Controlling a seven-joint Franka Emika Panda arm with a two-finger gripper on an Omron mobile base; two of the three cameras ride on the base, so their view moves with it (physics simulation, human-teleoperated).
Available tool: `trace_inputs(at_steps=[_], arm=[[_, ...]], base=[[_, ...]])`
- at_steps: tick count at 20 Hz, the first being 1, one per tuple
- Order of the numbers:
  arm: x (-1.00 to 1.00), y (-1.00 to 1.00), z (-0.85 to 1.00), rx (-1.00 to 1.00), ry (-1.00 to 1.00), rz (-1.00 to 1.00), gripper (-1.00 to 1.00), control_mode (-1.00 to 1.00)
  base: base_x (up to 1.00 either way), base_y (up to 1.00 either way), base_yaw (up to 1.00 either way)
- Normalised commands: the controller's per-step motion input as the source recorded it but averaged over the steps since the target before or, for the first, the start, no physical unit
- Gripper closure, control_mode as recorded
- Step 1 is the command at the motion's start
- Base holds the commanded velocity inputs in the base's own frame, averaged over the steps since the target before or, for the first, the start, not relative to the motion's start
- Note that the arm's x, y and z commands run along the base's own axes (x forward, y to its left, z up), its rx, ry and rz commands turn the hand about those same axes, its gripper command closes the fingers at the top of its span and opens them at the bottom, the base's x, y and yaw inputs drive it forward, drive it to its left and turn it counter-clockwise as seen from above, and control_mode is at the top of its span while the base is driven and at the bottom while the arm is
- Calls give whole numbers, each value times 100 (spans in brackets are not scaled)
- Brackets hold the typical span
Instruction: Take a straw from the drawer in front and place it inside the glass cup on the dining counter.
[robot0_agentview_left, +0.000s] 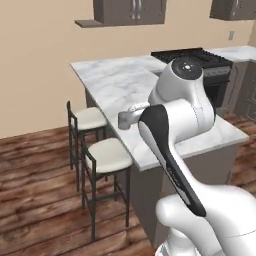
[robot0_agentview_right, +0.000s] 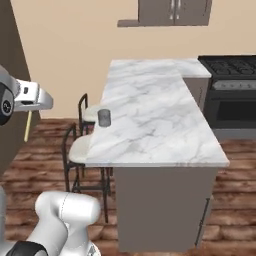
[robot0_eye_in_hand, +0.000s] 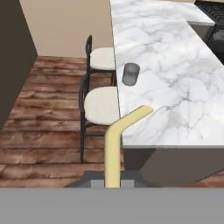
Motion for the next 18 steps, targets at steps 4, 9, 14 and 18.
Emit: trace_inputs(at_steps=[4,9,14,18], arm=[[0,0,0,0,0,0,100,100],[0,0,0,0,0,0,100,100],[0,0,0,0,0,0,100,100],[0,0,0,0,0,0,100,100]], base=[[22,83,-25],[9,66,-42],[6,54,-58],[4,43,-60]])
